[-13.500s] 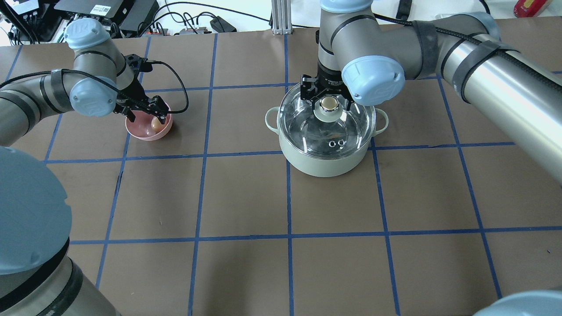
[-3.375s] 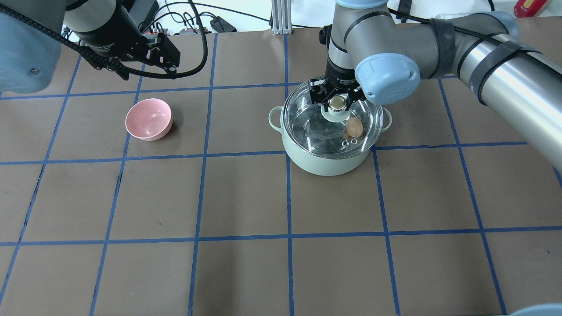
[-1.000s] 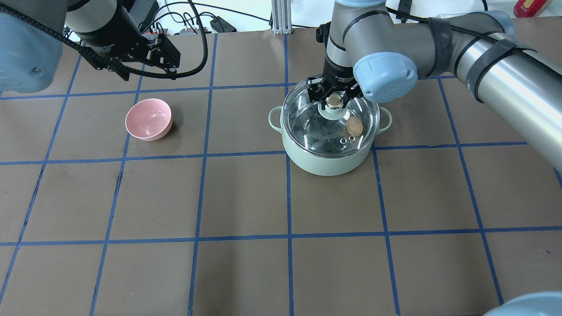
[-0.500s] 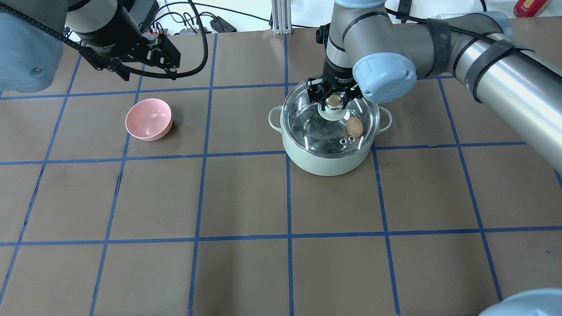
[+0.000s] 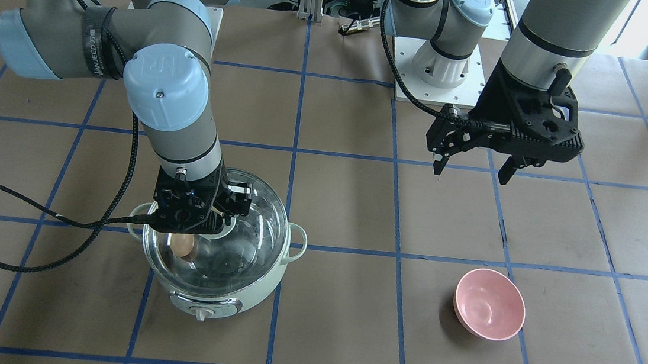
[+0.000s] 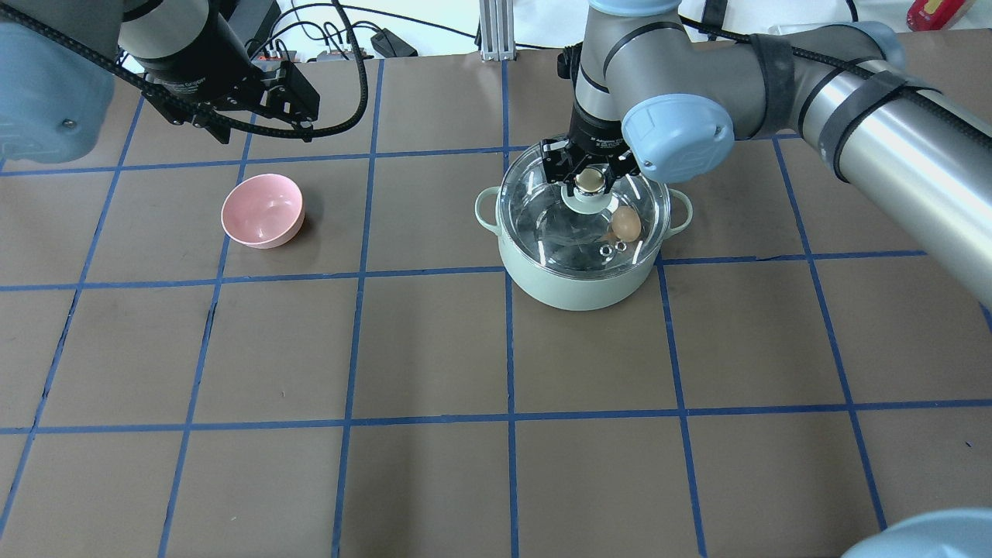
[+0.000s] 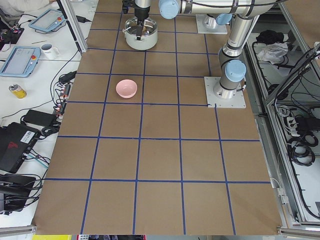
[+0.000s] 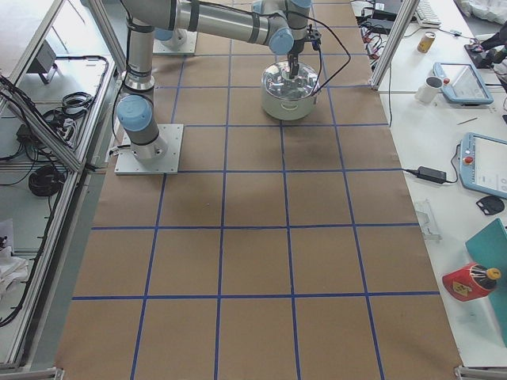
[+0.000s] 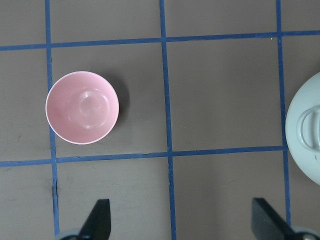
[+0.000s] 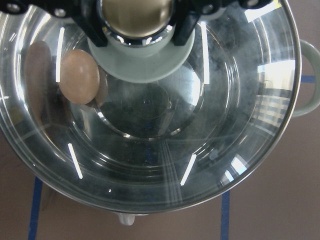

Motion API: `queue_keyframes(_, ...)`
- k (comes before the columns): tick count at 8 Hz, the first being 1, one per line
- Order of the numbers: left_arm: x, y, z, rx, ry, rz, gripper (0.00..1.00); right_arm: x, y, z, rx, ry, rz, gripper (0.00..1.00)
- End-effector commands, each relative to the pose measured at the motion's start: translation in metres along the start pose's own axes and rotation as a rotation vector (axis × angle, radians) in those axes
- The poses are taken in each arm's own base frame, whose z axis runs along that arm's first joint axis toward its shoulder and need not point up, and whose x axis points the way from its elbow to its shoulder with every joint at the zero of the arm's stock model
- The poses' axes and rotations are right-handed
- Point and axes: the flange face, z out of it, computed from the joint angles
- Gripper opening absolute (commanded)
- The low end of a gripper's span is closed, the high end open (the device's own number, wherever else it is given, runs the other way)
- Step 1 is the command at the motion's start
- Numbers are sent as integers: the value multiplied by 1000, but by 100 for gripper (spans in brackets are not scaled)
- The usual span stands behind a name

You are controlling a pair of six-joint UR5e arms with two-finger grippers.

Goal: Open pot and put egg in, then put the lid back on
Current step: 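Lower the lid onto the pot rim with the right gripper, then release the lid knob and raise the right gripper away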

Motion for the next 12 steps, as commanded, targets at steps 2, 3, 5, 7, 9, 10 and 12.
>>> queue_keyframes(2, 0, -1, 1, -1, 0, 1, 100, 0, 0, 1, -3, -1, 6, 100)
queue_keyframes(3, 0, -1, 1, -1, 0, 1, 100, 0, 1, 0, -4, -2, 10, 100)
queue_keyframes(5, 0, -1, 1, -1, 0, 2, 100, 0, 4, -10, 1, 2, 12, 100)
queue_keyframes(7, 0, -1, 1, -1, 0, 2, 100, 9, 18, -41, -2, 18, 7, 100)
queue_keyframes(9, 0, -1, 1, -1, 0, 2, 100, 40, 37, -95, 18, 20, 40, 100)
queue_keyframes(10, 0, -1, 2, -2, 0, 2, 100, 71, 40, -116, 41, 23, 20, 100)
queue_keyframes(12, 0, -1, 2, -2, 0, 2, 100, 125, 59, -155, 46, 29, 50, 100)
